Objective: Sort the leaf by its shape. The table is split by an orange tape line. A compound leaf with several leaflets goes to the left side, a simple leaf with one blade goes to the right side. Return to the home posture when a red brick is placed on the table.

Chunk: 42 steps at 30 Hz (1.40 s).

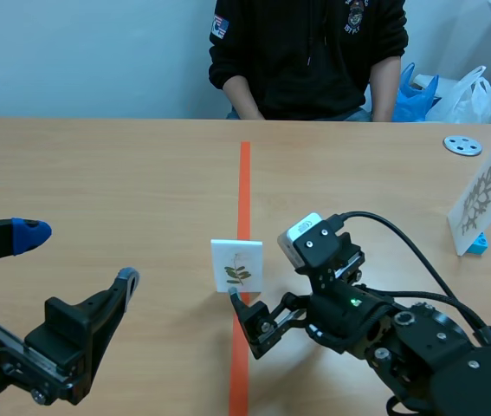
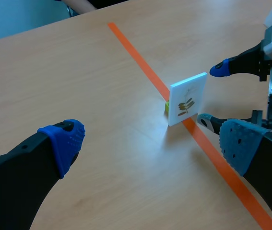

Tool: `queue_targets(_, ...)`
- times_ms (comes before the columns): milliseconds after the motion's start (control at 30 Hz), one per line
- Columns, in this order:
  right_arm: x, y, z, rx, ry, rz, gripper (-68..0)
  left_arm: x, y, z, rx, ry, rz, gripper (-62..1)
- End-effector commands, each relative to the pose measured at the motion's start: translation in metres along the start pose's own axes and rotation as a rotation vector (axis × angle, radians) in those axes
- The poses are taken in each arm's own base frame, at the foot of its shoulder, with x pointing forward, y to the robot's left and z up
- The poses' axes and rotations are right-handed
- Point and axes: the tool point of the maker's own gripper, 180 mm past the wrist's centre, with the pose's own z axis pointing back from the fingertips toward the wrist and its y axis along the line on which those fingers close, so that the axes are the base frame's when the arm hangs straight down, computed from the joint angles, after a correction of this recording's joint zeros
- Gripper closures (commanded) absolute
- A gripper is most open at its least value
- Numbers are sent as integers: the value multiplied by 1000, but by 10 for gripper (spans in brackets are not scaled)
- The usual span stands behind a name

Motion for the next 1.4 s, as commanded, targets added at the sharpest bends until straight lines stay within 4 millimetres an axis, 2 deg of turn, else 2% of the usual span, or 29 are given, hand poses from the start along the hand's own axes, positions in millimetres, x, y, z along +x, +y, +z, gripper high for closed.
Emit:
queue_targets(0, 19, -2, -10, -5, -58, 4, -679, 12, -1, 0, 1, -40, 2, -602)
queue_targets(267, 20, 10, -28, 22, -52, 19, -669, 12, -1, 0, 1, -40, 2, -602)
queue_targets(433, 18, 14, -30, 30, -43, 26, -545, 12, -1, 0, 1, -40, 2, -602)
queue_targets(700, 17, 14, -30, 31, -36, 26, -451, 12, -1, 0, 1, -40, 2, -602)
queue_targets(867, 17, 14, -30, 31, -36, 26, -336, 12, -1, 0, 1, -40, 2, -602)
queue_targets(1367, 7, 22, -24, 43, -18, 5, -104, 12, -1, 0, 1, -40, 2, -602)
